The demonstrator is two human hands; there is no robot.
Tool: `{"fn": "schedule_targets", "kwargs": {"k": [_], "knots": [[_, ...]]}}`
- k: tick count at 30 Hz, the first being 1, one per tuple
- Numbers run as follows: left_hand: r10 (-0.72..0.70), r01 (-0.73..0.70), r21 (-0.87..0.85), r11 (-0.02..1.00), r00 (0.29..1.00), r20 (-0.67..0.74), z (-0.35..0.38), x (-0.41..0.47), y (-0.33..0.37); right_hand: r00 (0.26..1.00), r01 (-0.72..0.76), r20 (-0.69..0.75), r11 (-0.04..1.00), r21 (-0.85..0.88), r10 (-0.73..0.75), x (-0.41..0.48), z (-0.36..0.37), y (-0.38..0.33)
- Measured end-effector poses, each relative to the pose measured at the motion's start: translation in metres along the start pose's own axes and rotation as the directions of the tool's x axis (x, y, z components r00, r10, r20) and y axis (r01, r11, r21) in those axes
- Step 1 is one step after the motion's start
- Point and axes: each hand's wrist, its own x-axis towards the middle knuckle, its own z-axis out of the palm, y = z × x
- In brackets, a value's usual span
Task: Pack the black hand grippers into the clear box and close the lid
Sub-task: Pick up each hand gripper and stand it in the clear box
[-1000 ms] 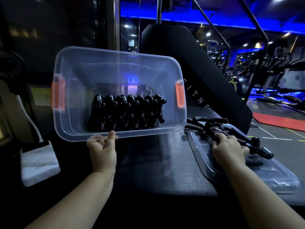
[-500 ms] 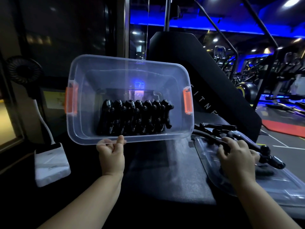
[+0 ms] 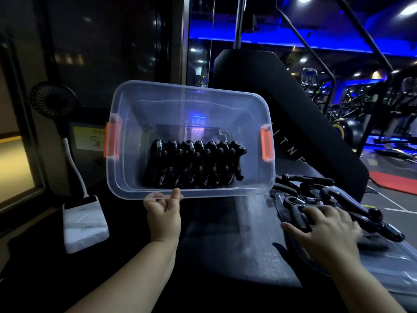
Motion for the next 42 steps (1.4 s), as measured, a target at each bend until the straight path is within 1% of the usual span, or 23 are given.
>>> {"fn": "schedule_targets", "kwargs": {"k": [2,3,7,12,15,18,20,22,24,26,30,32,34,36,38,40,42], "knots": [[0.003,-0.003,-0.001,1.0,1.0,0.003,0.0,0.0,0.0,0.994,-0.036,0.104,0.999,-0.035,0.04,0.0,-0.003,-0.002],[0.003,-0.003,-0.002,1.0,1.0,0.004,-0.001,0.0,-0.001,0.99,-0.045,0.131,0.998,-0.051,0.051,0.001,-0.003,-0.002],[-0.001,0.001,-0.006,1.0,1.0,0.003,-0.001,0.0,-0.001,0.995,-0.032,0.093,0.992,-0.119,0.044,0.002,-0.001,-0.002],[-0.007,0.007,-0.004,1.0,1.0,0.002,0.001,-0.003,0.002,0.998,0.021,0.061,1.0,0.02,-0.023,0.001,0.0,0.0],[-0.008,0.008,-0.014,1.0,1.0,0.004,0.001,-0.002,0.002,0.995,0.099,-0.031,0.991,0.085,-0.097,-0.003,0.002,0.0],[-0.009,0.009,-0.018,1.0,1.0,0.011,0.001,-0.002,0.001,0.955,0.21,-0.238,0.971,0.115,-0.179,-0.009,0.001,-0.002],[-0.013,0.013,-0.018,1.0,1.0,0.007,0.0,-0.002,0.0,0.922,0.254,-0.343,0.949,0.186,-0.18,-0.013,-0.004,-0.005],[-0.019,0.019,-0.022,1.0,1.0,0.0,0.0,-0.002,0.0,0.898,0.283,-0.403,0.933,0.221,-0.177,-0.016,-0.007,-0.007],[-0.017,0.017,-0.022,1.0,1.0,-0.003,0.001,-0.002,0.0,0.89,0.287,-0.422,0.93,0.228,-0.171,-0.015,-0.008,-0.007],[-0.008,0.008,-0.019,1.0,1.0,0.001,0.001,-0.001,0.0,0.899,0.26,-0.417,0.929,0.263,-0.134,-0.013,-0.011,-0.006],[0.003,-0.003,-0.014,1.0,1.0,0.003,0.001,-0.001,0.0,0.92,0.186,-0.392,0.867,0.463,0.012,-0.011,-0.027,-0.012],[-0.002,0.002,-0.009,1.0,1.0,0.003,0.0,-0.002,0.0,0.937,0.131,-0.337,0.807,0.576,0.089,-0.01,-0.034,-0.016],[-0.004,0.004,-0.005,1.0,1.0,0.001,0.0,-0.001,0.0,0.961,0.057,-0.238,0.744,0.665,0.14,-0.007,-0.039,-0.02],[-0.005,0.005,-0.008,1.0,1.0,-0.001,0.0,-0.001,0.0,0.98,0.0,-0.139,0.694,0.72,0.145,-0.005,-0.043,-0.023],[-0.007,0.007,-0.002,1.0,1.0,0.0,0.0,-0.001,0.0,0.993,-0.039,-0.044,0.67,0.742,0.106,-0.005,-0.046,-0.028],[-0.011,0.011,-0.006,1.0,1.0,0.0,0.0,-0.001,0.0,0.999,-0.048,0.024,0.681,0.731,0.045,-0.006,-0.047,-0.032],[-0.013,0.013,-0.008,1.0,1.0,-0.003,0.0,-0.001,0.0,0.998,-0.04,0.056,0.721,0.691,0.002,-0.007,-0.048,-0.037]]}}
